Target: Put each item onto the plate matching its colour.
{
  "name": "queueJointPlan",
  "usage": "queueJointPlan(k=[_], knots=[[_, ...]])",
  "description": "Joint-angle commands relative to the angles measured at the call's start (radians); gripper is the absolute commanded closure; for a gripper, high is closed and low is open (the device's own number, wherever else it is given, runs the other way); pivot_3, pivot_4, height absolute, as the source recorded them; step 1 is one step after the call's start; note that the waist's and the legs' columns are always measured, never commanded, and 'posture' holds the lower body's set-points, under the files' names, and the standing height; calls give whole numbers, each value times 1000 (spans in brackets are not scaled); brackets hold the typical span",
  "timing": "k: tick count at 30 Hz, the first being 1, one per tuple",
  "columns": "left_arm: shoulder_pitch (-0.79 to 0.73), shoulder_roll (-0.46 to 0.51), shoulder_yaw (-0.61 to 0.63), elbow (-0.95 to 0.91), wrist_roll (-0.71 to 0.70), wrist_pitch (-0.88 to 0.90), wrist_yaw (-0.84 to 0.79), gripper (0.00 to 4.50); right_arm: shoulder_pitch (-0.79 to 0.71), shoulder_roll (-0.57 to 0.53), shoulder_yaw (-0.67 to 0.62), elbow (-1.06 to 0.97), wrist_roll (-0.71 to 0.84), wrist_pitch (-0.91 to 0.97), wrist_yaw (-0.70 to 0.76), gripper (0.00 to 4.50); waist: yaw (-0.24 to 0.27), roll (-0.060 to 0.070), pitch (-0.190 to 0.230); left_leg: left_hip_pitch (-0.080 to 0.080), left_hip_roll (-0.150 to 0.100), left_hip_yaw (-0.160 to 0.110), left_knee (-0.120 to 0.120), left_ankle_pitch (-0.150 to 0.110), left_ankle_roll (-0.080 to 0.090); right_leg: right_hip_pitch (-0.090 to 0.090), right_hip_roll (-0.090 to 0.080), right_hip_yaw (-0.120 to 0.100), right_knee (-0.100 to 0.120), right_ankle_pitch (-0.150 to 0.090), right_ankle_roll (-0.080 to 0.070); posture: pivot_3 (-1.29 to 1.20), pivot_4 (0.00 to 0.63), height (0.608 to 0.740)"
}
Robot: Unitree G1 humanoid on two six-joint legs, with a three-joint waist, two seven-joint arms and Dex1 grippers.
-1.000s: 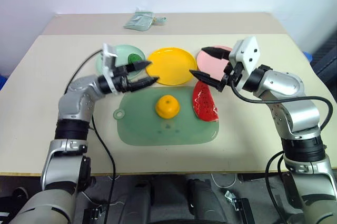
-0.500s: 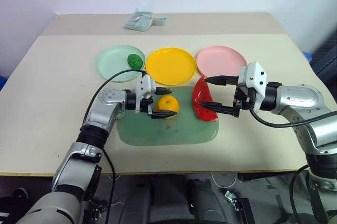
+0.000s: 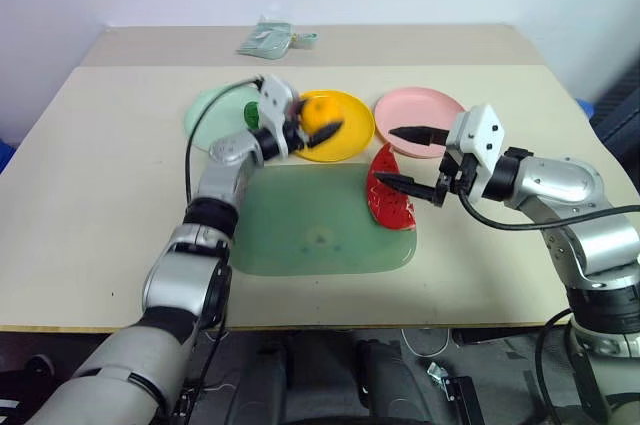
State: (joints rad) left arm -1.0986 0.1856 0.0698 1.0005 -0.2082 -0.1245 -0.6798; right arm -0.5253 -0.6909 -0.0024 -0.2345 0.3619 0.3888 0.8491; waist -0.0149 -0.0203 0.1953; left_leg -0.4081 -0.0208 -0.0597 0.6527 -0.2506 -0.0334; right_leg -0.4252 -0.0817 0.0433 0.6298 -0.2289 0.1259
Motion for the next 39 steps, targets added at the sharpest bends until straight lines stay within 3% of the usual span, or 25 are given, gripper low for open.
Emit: queueJointPlan(k=[1, 7, 9, 17, 26, 31, 39], knots=[[-75, -24, 38, 142, 27, -54, 155, 1090, -90, 55, 20, 85, -105, -43, -118, 968, 0, 0, 0, 0, 0, 0, -1, 0, 0, 0, 0, 0, 0, 0, 0, 0, 150, 740], [-139, -76, 54, 243, 51, -70, 216, 1090, -117, 98, 20, 99, -136, -44, -154, 968, 8, 0, 0, -2, -1, 0, -1, 0, 0, -1, -1, 0, -1, 0, 0, 0, 150, 740], [-140, -80, 54, 254, 60, -78, 219, 38, -107, 97, 18, 72, -128, -28, -149, 968, 5, 0, 0, -2, -1, 0, -1, 0, 0, -1, -1, 0, -1, 0, 0, 0, 150, 740], [-127, -62, 56, 235, 73, -118, 163, 17, -59, 76, -15, -65, -11, 188, -121, 968, 3, 0, 0, -2, -1, 0, -1, 0, 0, -2, 0, 0, -1, 0, 0, 0, 150, 740], [23, 54, 92, -60, -124, -28, -486, 17, -104, -62, 19, -233, 51, 700, -196, 968, -6, 1, 0, -1, 0, 0, -2, 0, 0, -2, 0, 0, -1, 0, 0, 0, 150, 740], [162, 163, 73, -294, -206, 182, -676, 17, -196, 82, -34, -277, 73, 1027, -352, 968, -9, 1, 0, -1, 1, -1, -2, 0, 0, -3, 1, 1, 0, 0, 0, 0, 150, 740], [422, 362, 40, -733, -338, 489, -835, 17, -180, 184, -50, -305, 54, 1176, -463, 968, 2, 2, 0, -2, 0, -1, -2, 0, 0, -2, 0, 1, 1, 0, 0, 0, 150, 740]])
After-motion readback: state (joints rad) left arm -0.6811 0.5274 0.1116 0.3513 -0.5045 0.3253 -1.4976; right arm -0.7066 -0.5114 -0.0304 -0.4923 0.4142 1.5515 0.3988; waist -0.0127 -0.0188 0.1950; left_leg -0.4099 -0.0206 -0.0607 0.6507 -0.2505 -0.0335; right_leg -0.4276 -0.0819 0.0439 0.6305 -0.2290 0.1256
